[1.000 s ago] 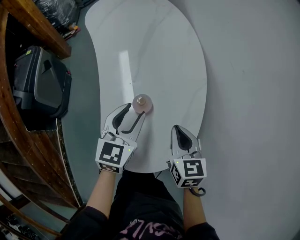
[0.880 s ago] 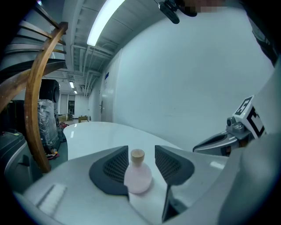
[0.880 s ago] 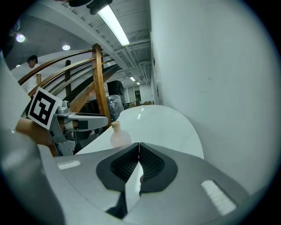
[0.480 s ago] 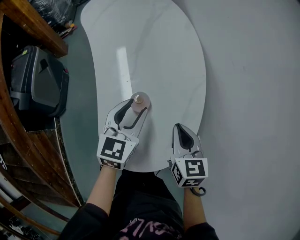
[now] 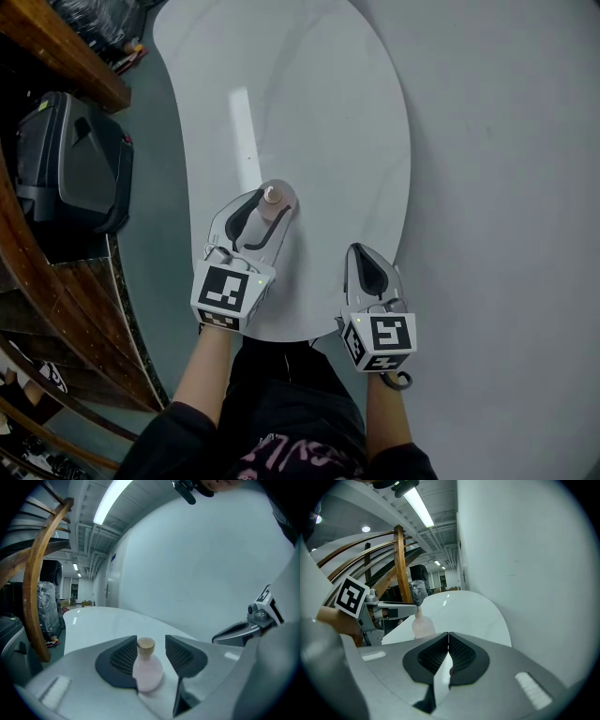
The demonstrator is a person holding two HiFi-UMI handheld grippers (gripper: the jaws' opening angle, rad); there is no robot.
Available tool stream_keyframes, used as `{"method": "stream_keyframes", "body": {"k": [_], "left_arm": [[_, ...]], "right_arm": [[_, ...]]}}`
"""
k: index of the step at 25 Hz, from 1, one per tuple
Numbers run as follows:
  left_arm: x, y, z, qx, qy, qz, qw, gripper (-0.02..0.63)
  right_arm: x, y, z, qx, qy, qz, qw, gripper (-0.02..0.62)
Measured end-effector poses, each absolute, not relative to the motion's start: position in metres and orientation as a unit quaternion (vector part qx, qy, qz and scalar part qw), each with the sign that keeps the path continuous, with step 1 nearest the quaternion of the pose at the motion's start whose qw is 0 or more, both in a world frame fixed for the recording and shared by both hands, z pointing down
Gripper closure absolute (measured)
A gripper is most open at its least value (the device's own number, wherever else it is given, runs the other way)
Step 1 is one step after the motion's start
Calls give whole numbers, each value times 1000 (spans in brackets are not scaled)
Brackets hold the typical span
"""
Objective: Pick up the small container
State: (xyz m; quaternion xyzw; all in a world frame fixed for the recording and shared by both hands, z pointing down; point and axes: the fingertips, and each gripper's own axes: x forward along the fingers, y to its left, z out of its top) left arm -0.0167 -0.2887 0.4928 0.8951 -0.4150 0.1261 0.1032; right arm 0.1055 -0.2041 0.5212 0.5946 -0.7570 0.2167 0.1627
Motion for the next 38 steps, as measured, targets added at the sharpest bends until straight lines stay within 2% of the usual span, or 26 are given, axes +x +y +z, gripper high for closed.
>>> {"method": "stream_keyframes", "body": {"k": [28, 38], "left_arm": [[-12, -300, 509, 892, -416, 145, 103, 428], [-17, -304, 510, 887, -422, 148, 112, 449]], "right_arm": [[121, -199, 530, 608, -742, 226, 168, 583], [117, -199, 530, 611, -739, 227, 169, 583]]}}
